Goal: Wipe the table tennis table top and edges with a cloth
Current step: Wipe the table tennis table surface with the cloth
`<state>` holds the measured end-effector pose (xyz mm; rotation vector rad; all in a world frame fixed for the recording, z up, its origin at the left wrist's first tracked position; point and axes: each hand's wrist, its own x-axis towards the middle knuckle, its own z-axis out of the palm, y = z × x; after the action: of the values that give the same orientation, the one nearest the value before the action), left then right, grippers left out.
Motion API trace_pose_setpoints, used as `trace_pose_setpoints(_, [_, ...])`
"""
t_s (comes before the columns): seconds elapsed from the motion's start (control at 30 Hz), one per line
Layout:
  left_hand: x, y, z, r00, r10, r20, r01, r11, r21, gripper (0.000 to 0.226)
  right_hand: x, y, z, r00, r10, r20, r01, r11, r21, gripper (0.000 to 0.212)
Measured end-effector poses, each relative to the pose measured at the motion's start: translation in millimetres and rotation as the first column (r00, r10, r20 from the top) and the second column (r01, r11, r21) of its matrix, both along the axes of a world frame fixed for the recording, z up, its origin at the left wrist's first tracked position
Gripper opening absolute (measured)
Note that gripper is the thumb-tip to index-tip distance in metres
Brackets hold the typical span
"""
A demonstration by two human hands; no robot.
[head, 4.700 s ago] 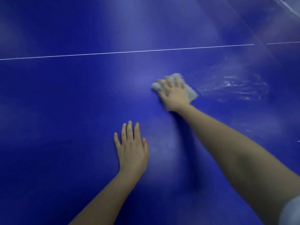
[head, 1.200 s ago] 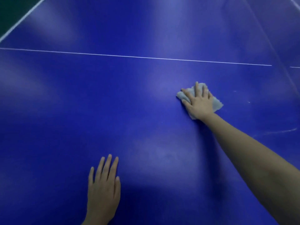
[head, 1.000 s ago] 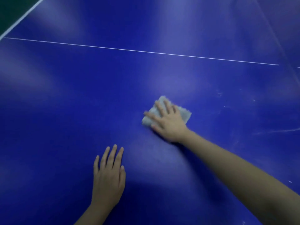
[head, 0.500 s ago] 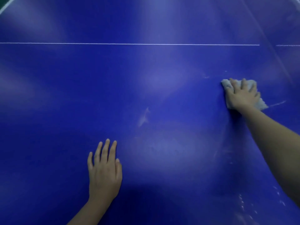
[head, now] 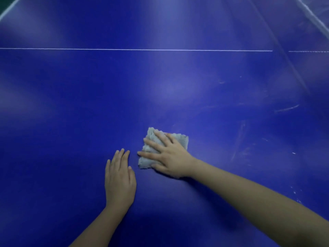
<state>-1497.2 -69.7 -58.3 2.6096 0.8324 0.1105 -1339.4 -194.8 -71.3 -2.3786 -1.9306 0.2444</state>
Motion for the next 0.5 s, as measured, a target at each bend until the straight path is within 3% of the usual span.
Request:
trace_pose_setpoints(0.03, [-5, 3, 1, 1.000, -0.011, 0.003, 0.011, 1.000, -0.001, 0.042, 11, -1, 0, 1.000, 0.001, 0.008, -0.001, 1.000, -0.009, 0.051])
trace_pose_setpoints(0.1, [-21, 12, 3, 0.995, -0.092, -0.033, 0.094, 0.992, 0.078, 0.042, 51, 13, 0, 0.984, -0.171, 0.045, 0.171, 0.985, -0.010, 0.052])
trace_pose_setpoints(0.2, [-41, 20, 2, 0.979, -0.187, -0.079, 0.195, 0.975, 0.105, 0.051, 118, 49, 2, 0.857, -0.513, 0.056, 0.515, 0.856, -0.043, 0.051])
trace_pose_setpoints(0.27, [-44, 23, -1, 0.977, -0.205, -0.049, 0.209, 0.974, 0.084, 0.050, 140, 73, -1, 0.794, -0.607, 0.040, 0.608, 0.791, -0.062, 0.050])
trace_pose_setpoints(0.37, [-43, 24, -5, 0.977, -0.214, -0.016, 0.214, 0.974, 0.079, 0.049, 125, 90, -2, 0.827, -0.556, 0.085, 0.561, 0.826, -0.053, 0.051])
trace_pose_setpoints(0.5, [-44, 24, -3, 0.981, -0.189, 0.049, 0.188, 0.982, 0.023, 0.050, 48, 66, 5, 0.967, -0.243, 0.072, 0.247, 0.968, -0.050, 0.052])
